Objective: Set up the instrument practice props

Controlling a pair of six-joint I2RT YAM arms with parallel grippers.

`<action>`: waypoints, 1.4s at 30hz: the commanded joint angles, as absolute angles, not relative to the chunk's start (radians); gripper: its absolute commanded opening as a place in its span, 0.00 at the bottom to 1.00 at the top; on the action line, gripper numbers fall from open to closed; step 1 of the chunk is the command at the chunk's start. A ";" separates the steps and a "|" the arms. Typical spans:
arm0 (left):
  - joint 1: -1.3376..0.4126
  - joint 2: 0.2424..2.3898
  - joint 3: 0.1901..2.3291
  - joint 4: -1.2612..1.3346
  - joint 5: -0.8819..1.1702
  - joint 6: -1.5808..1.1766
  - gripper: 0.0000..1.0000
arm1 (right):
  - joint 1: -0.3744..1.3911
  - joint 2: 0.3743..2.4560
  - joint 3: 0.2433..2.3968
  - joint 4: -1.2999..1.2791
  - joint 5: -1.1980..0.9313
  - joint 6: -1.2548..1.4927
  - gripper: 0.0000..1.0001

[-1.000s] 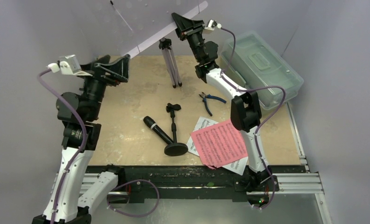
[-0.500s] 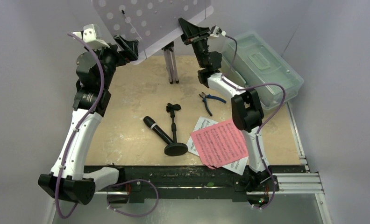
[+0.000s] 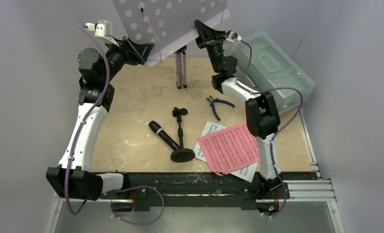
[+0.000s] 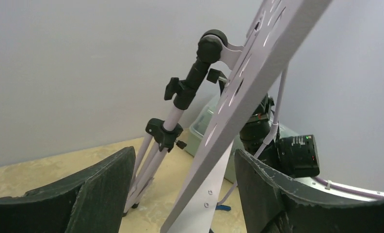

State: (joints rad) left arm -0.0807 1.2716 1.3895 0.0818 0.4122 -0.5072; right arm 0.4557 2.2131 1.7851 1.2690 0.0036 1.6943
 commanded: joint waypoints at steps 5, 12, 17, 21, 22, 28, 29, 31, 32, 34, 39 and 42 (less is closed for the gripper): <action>-0.077 1.308 1.365 0.271 0.556 -0.567 0.59 | 0.453 2.010 1.733 1.374 0.002 1.803 0.00; -0.078 1.351 1.397 0.219 0.510 -0.566 0.16 | 0.453 1.960 1.682 1.295 -0.046 1.745 0.33; -0.078 1.305 1.355 0.218 0.474 -0.530 0.00 | 0.433 1.818 1.490 1.154 -0.232 1.528 0.90; -0.077 1.295 1.308 0.262 0.542 -0.553 0.00 | 0.425 1.682 1.367 0.856 -0.340 1.184 0.99; -0.077 1.293 1.302 0.260 0.540 -0.552 0.00 | 0.425 1.650 1.327 0.796 -0.328 1.069 0.99; -0.077 1.302 1.316 0.255 0.591 -0.575 0.00 | 0.450 1.592 1.215 0.530 -0.239 0.655 0.99; -0.077 1.299 1.314 0.256 0.598 -0.578 0.00 | 0.467 1.598 1.234 0.480 -0.202 0.577 0.99; -0.077 1.284 1.307 0.252 0.599 -0.574 0.00 | 0.515 1.611 1.265 0.431 -0.098 0.437 0.99; -0.078 1.275 1.304 0.244 0.591 -0.567 0.00 | 0.544 1.624 1.280 0.427 -0.062 0.370 0.99; -0.080 1.262 1.302 0.226 0.580 -0.553 0.00 | 0.570 1.660 1.315 0.437 -0.016 0.265 0.99; -0.083 1.255 1.302 0.217 0.583 -0.556 0.00 | 0.585 1.780 1.354 0.576 -0.031 0.158 0.99; -0.094 1.261 1.306 0.208 0.586 -0.541 0.00 | 0.592 1.866 1.412 0.638 -0.051 0.125 0.99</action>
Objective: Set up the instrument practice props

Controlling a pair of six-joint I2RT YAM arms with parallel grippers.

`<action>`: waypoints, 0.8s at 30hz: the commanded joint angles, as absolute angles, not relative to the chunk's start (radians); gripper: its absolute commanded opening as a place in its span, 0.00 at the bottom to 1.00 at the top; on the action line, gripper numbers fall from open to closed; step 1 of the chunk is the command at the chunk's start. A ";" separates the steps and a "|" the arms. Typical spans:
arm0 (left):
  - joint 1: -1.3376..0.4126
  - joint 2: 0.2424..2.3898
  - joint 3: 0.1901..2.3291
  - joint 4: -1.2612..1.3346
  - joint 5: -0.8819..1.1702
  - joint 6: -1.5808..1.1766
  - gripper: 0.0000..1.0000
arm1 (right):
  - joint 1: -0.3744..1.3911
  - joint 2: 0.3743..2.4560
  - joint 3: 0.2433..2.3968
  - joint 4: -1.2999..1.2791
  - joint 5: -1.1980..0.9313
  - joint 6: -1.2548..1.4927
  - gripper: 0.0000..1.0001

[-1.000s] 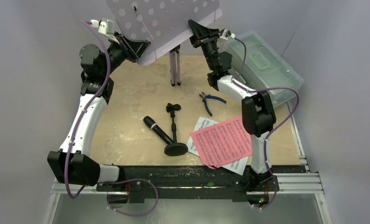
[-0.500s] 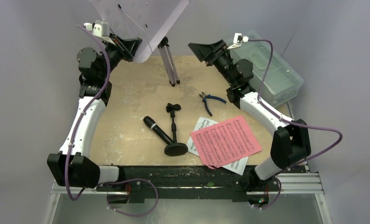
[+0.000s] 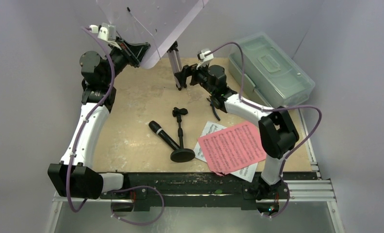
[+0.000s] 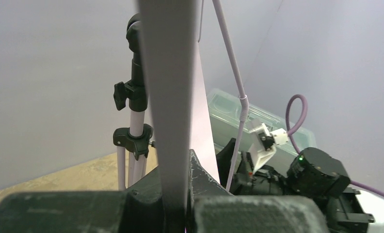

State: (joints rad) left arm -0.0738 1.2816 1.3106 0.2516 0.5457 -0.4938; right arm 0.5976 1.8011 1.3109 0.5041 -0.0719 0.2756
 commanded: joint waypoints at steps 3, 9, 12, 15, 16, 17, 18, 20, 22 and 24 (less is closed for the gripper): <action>-0.095 1.279 1.310 0.205 0.597 -0.559 0.00 | 0.595 1.930 1.439 0.757 -0.046 0.102 0.99; -0.099 1.308 1.311 0.232 0.646 -0.607 0.00 | 0.598 2.048 1.551 0.852 -0.060 0.081 0.99; -0.097 1.323 1.332 0.199 0.651 -0.615 0.00 | 0.602 2.079 1.554 0.962 -0.089 0.055 0.99; -0.098 1.334 1.344 0.198 0.676 -0.622 0.00 | 0.606 2.107 1.580 1.004 -0.075 0.074 0.95; -0.098 1.340 1.343 0.199 0.680 -0.626 0.00 | 0.611 2.122 1.608 0.976 -0.052 0.076 0.94; -0.098 1.344 1.346 0.199 0.683 -0.628 0.00 | 0.616 2.138 1.636 0.949 -0.021 0.077 0.94; -0.098 1.348 1.346 0.197 0.688 -0.630 0.00 | 0.621 2.152 1.655 0.927 -0.006 0.075 0.93; -0.098 1.349 1.348 0.202 0.702 -0.635 0.00 | 0.630 2.174 1.669 0.929 0.025 0.077 0.92; -0.099 1.346 1.348 0.205 0.709 -0.638 0.00 | 0.639 2.190 1.678 0.934 0.040 0.078 0.90; -0.100 1.341 1.346 0.209 0.709 -0.640 0.00 | 0.645 2.201 1.689 0.925 0.050 0.080 0.83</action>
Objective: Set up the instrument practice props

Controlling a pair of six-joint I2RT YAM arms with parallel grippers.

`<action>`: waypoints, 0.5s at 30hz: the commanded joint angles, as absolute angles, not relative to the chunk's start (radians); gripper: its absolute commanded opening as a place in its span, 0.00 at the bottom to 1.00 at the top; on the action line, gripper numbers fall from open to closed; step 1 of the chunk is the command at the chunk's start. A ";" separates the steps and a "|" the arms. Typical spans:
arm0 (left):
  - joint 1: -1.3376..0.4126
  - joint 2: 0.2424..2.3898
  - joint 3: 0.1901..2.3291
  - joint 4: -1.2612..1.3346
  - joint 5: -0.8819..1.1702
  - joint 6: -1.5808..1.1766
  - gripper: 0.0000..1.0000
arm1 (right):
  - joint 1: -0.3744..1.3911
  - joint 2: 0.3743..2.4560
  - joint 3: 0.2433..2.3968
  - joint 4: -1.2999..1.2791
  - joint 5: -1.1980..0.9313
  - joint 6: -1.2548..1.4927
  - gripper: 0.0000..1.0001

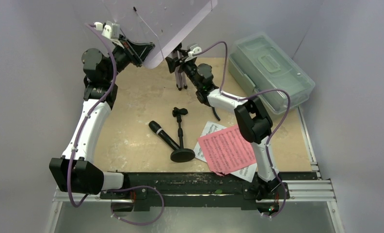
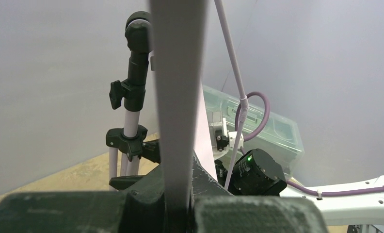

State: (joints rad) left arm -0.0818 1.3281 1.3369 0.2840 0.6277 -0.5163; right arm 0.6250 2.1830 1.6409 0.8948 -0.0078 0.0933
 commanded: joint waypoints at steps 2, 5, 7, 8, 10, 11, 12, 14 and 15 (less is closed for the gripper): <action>-0.100 1.333 1.344 0.219 0.713 -0.646 0.00 | 0.648 2.203 1.688 0.916 0.069 0.093 0.68; -0.100 1.325 1.349 0.234 0.727 -0.651 0.00 | 0.649 2.190 1.666 0.917 0.090 0.132 0.47; -0.099 1.324 1.364 0.213 0.719 -0.639 0.00 | 0.649 2.168 1.635 0.928 0.086 0.149 0.30; -0.097 1.324 1.373 0.193 0.711 -0.636 0.00 | 0.649 2.160 1.618 0.942 0.082 0.158 0.23; -0.095 1.311 1.376 0.185 0.699 -0.644 0.09 | 0.649 2.158 1.607 0.953 0.059 0.169 0.07; -0.096 1.301 1.378 0.190 0.702 -0.642 0.22 | 0.650 2.157 1.609 0.943 0.038 0.167 0.00; -0.100 1.292 1.388 0.185 0.704 -0.631 0.33 | 0.649 2.157 1.610 0.936 0.033 0.166 0.00; -0.102 1.286 1.446 0.109 0.691 -0.573 0.48 | 0.650 2.155 1.604 0.946 0.013 0.194 0.00; -0.101 1.284 1.494 0.034 0.660 -0.527 0.53 | 0.648 2.151 1.600 0.956 0.003 0.193 0.00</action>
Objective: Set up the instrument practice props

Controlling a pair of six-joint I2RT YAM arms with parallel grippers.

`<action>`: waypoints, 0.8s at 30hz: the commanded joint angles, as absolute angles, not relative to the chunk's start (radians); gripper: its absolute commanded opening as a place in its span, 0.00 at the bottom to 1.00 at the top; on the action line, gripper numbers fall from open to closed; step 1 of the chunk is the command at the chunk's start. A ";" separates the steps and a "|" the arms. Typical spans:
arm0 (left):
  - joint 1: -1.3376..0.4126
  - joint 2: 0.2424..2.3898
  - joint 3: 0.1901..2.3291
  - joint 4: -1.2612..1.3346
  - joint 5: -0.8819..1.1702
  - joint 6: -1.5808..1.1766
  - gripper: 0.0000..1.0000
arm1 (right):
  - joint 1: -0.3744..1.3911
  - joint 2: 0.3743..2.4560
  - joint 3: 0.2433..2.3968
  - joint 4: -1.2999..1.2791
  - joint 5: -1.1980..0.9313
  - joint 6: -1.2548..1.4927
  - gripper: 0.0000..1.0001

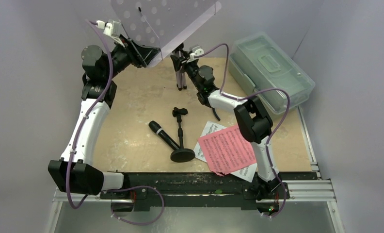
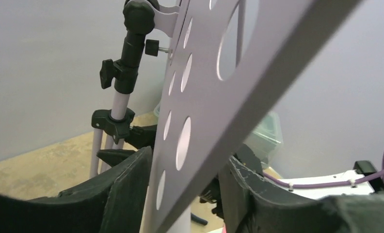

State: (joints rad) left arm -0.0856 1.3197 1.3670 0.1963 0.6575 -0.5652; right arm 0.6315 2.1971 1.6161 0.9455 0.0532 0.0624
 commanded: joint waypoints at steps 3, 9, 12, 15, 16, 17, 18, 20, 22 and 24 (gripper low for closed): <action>-0.101 1.254 1.613 -0.197 0.497 -0.409 0.62 | 0.647 2.122 1.587 0.940 -0.042 0.165 0.00; -0.099 1.178 1.743 -0.444 0.090 -0.347 0.66 | 0.621 2.121 1.617 0.902 -0.172 0.192 0.00; -0.099 1.139 1.735 -0.480 -0.119 -0.350 0.67 | 0.599 2.131 1.626 0.914 -0.273 0.232 0.00; -0.099 1.122 1.625 -0.441 -0.280 -0.354 0.67 | 0.570 2.143 1.642 0.910 -0.348 0.281 0.00; -0.095 1.124 1.571 -0.406 -0.294 -0.356 0.67 | 0.562 2.146 1.648 0.904 -0.367 0.297 0.00; -0.092 1.134 1.519 -0.367 -0.285 -0.357 0.67 | 0.552 2.149 1.655 0.893 -0.387 0.320 0.00; -0.086 1.153 1.473 -0.333 -0.251 -0.361 0.67 | 0.543 2.153 1.664 0.877 -0.404 0.341 0.00; -0.072 1.197 1.399 -0.272 -0.149 -0.399 0.67 | 0.528 2.154 1.669 0.861 -0.428 0.363 0.00; -0.055 1.229 1.333 -0.213 -0.057 -0.475 0.67 | 0.514 2.160 1.664 0.871 -0.450 0.387 0.00; -0.051 1.217 1.256 -0.120 0.016 -0.513 0.68 | 0.497 2.175 1.676 0.870 -0.479 0.425 0.00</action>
